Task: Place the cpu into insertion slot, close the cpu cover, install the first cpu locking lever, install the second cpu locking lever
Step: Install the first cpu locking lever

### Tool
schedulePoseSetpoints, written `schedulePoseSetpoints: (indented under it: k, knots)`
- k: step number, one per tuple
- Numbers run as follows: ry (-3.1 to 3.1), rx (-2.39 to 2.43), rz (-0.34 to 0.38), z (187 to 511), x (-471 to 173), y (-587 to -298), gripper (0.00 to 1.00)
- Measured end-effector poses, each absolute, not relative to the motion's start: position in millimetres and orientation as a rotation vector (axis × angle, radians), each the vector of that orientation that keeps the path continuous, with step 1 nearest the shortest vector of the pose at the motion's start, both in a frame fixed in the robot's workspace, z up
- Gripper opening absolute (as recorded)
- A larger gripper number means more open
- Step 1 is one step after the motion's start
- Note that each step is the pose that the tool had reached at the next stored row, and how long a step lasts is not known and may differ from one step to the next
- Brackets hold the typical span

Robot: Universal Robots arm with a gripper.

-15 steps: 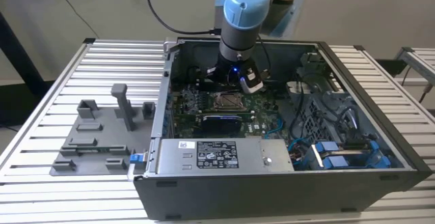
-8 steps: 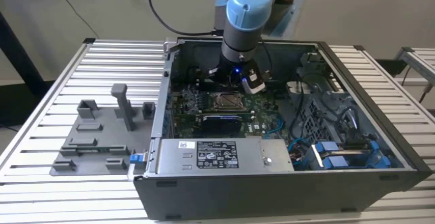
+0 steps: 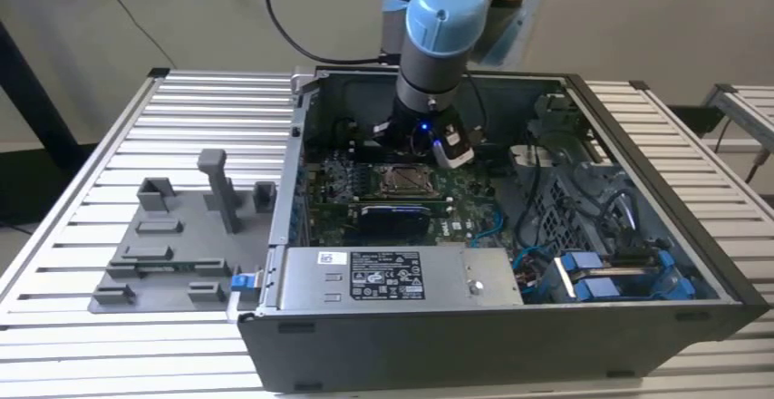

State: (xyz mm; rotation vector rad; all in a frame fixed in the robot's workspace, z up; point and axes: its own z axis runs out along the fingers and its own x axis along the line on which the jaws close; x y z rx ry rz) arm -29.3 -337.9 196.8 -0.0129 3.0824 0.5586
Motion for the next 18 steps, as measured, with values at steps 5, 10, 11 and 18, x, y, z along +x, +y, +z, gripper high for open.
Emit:
schedulePoseSetpoints:
  k: [5,10,11,18]
  knots:
    - [3.089,-0.011,0.559,199.2,-29.1,-339.1,0.11]
    - [3.093,-0.01,0.558,201.9,-29.0,-339.0,0.11]
    - [3.093,-0.01,0.557,202.0,-29.0,-339.0,0.11]
    - [3.093,-0.01,0.557,198.0,-29.0,-339.0,0.11]
